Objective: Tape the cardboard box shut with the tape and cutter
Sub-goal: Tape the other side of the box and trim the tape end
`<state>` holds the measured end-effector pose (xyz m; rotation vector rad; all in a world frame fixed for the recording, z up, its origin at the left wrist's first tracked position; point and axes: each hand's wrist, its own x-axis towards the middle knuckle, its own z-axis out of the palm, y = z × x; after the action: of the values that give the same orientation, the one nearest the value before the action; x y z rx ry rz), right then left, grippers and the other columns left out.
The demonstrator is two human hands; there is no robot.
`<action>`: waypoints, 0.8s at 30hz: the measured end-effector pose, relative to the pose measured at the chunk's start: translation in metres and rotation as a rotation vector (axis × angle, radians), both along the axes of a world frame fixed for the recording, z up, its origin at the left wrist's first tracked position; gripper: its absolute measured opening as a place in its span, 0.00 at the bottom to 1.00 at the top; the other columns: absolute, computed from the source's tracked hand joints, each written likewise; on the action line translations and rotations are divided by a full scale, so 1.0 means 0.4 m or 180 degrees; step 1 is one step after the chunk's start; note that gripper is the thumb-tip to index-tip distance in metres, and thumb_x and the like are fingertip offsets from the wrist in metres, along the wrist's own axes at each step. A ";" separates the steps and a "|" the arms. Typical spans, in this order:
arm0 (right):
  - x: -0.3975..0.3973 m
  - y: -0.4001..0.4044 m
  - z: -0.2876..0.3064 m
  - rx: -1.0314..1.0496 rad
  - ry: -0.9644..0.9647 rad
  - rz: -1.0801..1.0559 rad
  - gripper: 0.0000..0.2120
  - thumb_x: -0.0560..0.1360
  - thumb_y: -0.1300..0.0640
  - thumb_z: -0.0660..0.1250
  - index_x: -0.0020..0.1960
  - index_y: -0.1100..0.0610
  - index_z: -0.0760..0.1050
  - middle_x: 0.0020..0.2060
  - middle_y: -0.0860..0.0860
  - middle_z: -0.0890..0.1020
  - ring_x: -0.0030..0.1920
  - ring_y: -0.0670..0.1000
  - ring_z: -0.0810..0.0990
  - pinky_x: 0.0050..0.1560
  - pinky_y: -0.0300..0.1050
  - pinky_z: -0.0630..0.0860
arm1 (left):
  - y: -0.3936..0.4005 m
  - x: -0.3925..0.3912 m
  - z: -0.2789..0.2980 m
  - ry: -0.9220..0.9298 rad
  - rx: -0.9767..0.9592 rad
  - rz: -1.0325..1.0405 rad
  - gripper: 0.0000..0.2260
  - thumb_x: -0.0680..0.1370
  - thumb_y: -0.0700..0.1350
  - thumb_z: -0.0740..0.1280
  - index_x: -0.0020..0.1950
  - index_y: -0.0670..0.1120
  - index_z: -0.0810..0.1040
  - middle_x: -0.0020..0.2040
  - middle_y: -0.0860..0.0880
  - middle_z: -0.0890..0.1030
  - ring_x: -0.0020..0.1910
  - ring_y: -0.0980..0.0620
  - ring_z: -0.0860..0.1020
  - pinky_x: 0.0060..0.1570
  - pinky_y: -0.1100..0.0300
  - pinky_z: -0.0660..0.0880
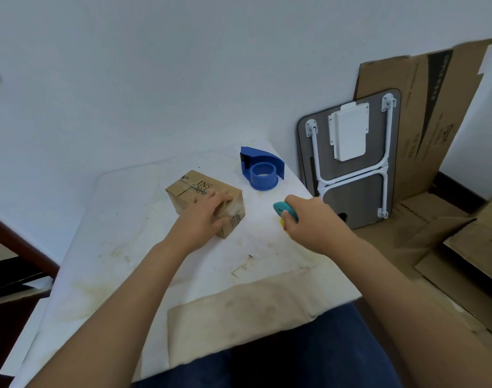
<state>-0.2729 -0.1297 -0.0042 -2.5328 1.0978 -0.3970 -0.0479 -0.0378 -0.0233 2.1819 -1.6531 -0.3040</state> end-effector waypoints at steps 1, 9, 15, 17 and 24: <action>0.016 -0.003 -0.009 -0.0073 0.0039 0.0029 0.08 0.79 0.53 0.57 0.48 0.57 0.69 0.39 0.54 0.77 0.39 0.55 0.76 0.39 0.49 0.74 | 0.007 0.013 -0.001 0.0038 0.0014 -0.0046 0.19 0.79 0.47 0.65 0.69 0.59 0.67 0.75 0.57 0.66 0.74 0.45 0.62 0.69 0.45 0.63; 0.122 -0.019 -0.083 0.0509 0.0296 0.0211 0.09 0.80 0.52 0.55 0.53 0.57 0.69 0.47 0.54 0.82 0.45 0.55 0.78 0.45 0.53 0.77 | 0.072 0.081 0.020 0.0042 0.0070 -0.0456 0.21 0.79 0.39 0.65 0.68 0.57 0.69 0.66 0.59 0.72 0.54 0.56 0.74 0.47 0.69 0.67; 0.132 -0.020 -0.052 0.0352 -0.0741 -0.0058 0.08 0.81 0.53 0.56 0.55 0.55 0.71 0.39 0.42 0.80 0.35 0.48 0.74 0.38 0.49 0.75 | 0.049 0.059 0.018 0.0268 -0.0321 -0.0218 0.14 0.80 0.43 0.62 0.63 0.55 0.76 0.59 0.59 0.74 0.55 0.57 0.70 0.51 0.63 0.65; 0.159 -0.018 -0.040 0.0490 -0.1267 -0.0027 0.06 0.81 0.53 0.55 0.52 0.51 0.71 0.39 0.47 0.83 0.28 0.45 0.70 0.32 0.45 0.70 | 0.030 0.041 -0.002 0.0242 -0.0739 -0.0078 0.09 0.80 0.51 0.61 0.58 0.55 0.78 0.56 0.58 0.79 0.53 0.57 0.72 0.50 0.61 0.68; 0.268 -0.011 -0.030 0.1204 -0.1882 0.0246 0.08 0.81 0.53 0.58 0.43 0.50 0.70 0.38 0.42 0.82 0.30 0.40 0.71 0.32 0.32 0.66 | -0.008 0.037 -0.075 -0.0130 -0.1588 0.0076 0.03 0.76 0.51 0.69 0.48 0.56 0.79 0.47 0.63 0.78 0.45 0.60 0.69 0.50 0.51 0.71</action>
<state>-0.1658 -0.1340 -0.0162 -1.9321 0.7547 -0.7719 -0.0330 -0.0412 -0.0531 1.8359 -1.5208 0.1501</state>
